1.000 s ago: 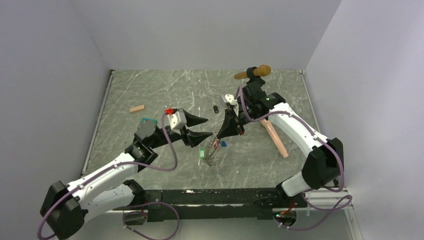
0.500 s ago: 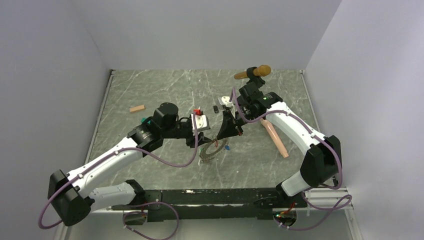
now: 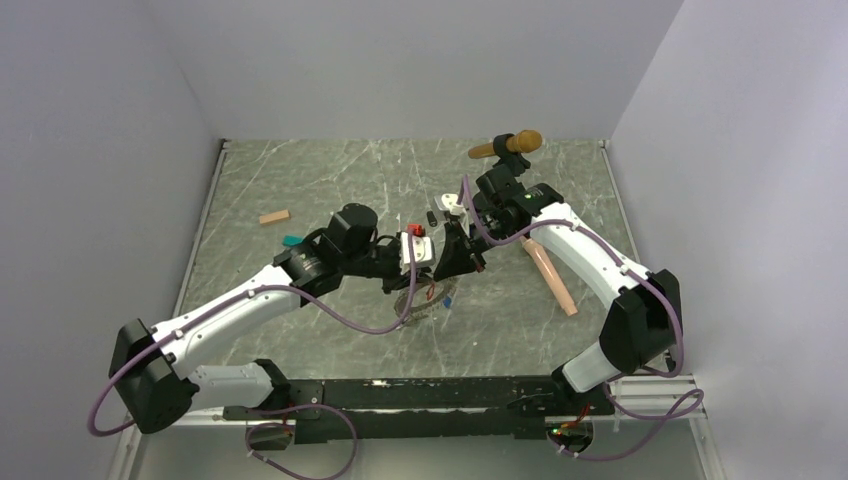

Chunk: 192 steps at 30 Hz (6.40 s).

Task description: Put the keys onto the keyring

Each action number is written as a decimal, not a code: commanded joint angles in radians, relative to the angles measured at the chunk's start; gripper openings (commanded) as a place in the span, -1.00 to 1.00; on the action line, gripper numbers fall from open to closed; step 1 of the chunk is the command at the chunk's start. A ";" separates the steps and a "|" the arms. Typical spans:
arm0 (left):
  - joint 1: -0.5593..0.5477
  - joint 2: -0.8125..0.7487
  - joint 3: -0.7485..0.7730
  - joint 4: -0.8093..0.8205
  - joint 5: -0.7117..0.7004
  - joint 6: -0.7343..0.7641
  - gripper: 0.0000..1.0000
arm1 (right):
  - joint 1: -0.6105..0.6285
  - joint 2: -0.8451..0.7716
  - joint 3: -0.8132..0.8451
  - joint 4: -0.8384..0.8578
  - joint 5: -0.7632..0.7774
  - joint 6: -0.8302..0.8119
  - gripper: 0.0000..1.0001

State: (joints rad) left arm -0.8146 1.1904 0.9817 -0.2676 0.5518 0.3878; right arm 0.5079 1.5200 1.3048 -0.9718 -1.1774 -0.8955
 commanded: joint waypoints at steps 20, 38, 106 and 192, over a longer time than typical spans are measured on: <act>-0.014 -0.045 -0.027 0.079 -0.038 -0.038 -1.00 | 0.006 -0.006 0.035 0.023 -0.040 0.004 -0.77; -0.012 -0.207 -0.470 0.972 -0.158 -0.476 -1.00 | 0.007 0.004 0.011 0.076 -0.076 0.065 -0.28; -0.012 -0.136 -0.676 1.545 -0.302 -0.657 -1.00 | -0.021 -0.016 -0.003 0.146 -0.123 0.147 -1.00; 0.232 -0.151 -0.481 1.056 0.172 -0.519 -1.00 | -0.071 -0.037 -0.015 0.142 -0.180 0.141 -0.39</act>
State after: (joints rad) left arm -0.5938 1.0763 0.4648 0.8089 0.7361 -0.1688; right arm 0.4400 1.5162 1.2663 -0.8074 -1.3430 -0.7116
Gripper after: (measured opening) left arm 0.010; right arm 0.241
